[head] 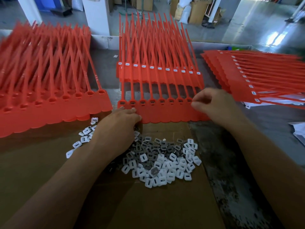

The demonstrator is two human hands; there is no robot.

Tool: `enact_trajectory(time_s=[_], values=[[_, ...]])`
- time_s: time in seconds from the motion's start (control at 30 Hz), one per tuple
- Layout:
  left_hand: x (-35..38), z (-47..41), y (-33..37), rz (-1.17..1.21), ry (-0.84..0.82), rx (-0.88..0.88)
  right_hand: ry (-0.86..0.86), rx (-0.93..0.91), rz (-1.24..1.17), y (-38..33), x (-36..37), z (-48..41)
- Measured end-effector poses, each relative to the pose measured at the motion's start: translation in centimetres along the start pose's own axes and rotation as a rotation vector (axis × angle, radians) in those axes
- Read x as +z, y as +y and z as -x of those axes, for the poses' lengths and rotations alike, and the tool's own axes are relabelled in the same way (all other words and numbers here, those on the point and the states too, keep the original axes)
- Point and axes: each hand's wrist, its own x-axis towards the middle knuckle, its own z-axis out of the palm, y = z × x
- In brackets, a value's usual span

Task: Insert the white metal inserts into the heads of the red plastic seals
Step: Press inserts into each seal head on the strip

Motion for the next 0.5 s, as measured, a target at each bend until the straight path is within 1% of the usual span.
enact_trajectory(time_s=[0.07,0.1,0.13,0.33,0.43,0.5], values=[[0.0,0.0,0.0,-0.004,0.002,0.002,-0.316,-0.090,0.004,-1.7,-0.2,2.0],[0.1,0.0,0.0,-0.004,0.003,-0.003,-0.418,-0.096,0.040,-2.3,-0.1,2.7],[0.1,0.0,0.0,-0.005,0.001,-0.009,-0.468,-0.092,0.076,-2.7,0.1,3.1],[0.1,0.0,0.0,-0.016,-0.007,-0.022,-0.483,-0.082,0.273,-4.2,0.8,3.8],[0.1,0.0,-0.1,-0.016,-0.012,-0.025,-0.496,-0.104,0.401,-5.1,1.2,4.5],[0.1,0.0,-0.1,-0.019,-0.023,-0.020,-0.461,-0.149,0.505,-5.5,1.6,5.1]])
